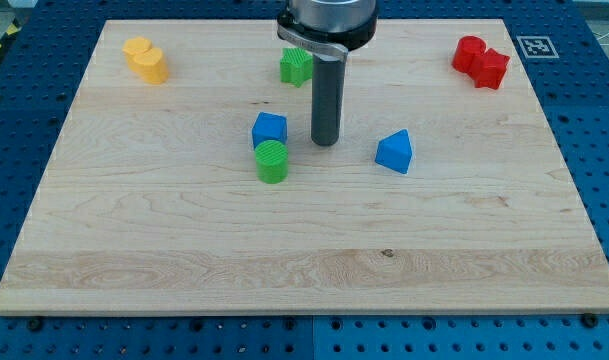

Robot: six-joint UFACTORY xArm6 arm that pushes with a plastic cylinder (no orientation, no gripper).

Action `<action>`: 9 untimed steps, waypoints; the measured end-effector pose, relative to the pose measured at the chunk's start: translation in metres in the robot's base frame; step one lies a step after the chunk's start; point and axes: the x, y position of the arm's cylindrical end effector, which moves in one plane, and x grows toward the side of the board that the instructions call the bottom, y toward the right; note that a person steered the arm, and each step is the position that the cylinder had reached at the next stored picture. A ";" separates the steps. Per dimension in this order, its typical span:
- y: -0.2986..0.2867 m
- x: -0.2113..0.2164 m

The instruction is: Slide the blue triangle to the center right

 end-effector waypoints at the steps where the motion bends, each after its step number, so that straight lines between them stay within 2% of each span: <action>1: 0.000 0.013; 3: 0.004 0.025; 5: 0.074 0.025; 9: 0.154 0.025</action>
